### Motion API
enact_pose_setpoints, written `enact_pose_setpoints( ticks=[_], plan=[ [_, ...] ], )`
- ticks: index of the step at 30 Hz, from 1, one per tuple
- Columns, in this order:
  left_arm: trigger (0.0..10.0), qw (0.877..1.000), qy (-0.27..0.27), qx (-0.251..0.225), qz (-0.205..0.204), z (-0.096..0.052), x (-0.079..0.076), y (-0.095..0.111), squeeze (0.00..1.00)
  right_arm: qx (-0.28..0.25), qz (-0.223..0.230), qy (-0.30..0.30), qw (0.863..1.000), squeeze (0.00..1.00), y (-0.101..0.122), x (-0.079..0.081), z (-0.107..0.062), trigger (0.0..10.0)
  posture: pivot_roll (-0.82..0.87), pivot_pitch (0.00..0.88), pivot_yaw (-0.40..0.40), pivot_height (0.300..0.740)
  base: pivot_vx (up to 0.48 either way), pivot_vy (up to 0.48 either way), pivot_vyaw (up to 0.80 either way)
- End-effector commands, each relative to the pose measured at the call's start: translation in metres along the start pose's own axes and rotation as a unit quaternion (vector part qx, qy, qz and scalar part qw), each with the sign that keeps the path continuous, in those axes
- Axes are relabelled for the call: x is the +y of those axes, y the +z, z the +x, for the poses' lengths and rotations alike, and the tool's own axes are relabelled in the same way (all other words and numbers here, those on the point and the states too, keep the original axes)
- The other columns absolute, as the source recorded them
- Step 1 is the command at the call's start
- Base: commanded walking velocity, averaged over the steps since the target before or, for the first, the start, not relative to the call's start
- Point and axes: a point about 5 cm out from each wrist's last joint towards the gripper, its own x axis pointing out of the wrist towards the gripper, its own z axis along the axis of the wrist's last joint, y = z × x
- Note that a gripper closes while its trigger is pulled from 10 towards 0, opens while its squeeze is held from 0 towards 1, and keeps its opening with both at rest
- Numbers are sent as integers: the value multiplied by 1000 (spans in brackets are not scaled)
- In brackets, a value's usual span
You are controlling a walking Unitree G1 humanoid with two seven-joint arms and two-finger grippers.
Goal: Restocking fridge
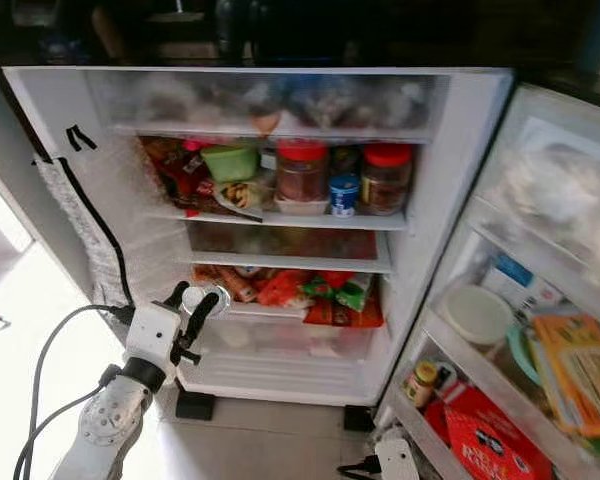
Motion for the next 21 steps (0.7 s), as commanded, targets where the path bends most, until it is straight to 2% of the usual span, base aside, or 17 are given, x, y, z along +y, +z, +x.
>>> enact_pose_setpoints(
  ticks=[1, 11, 17, 21],
  plan=[
    [10000, 1000, -11, -15, 14, 3, -1, 8, 0, -5, 2, 3, 1000, 0, 2, 1, 0, 10000, 53, 0, 0, 740, 292, 0, 0],
    [10000, 1000, -10, -16, 17, 4, 0, 10, 0, -3, -2, 6, 1000, 0, 2, 1, 0, 10000, 55, 0, -2, 740, 294, 0, 0],
    [10000, 999, -20, -16, 19, 5, -6, 10, 0, -3, -1, 8, 1000, 0, 2, 1, 0, 10000, 53, 0, -5, 740, 284, 0, 0],
    [10000, 1000, -24, -12, 13, 5, -8, 9, 0, -3, -1, 9, 1000, 0, 1, 1, 0, 10000, 51, 0, -5, 740, 0, 0, 0]
  ],
)
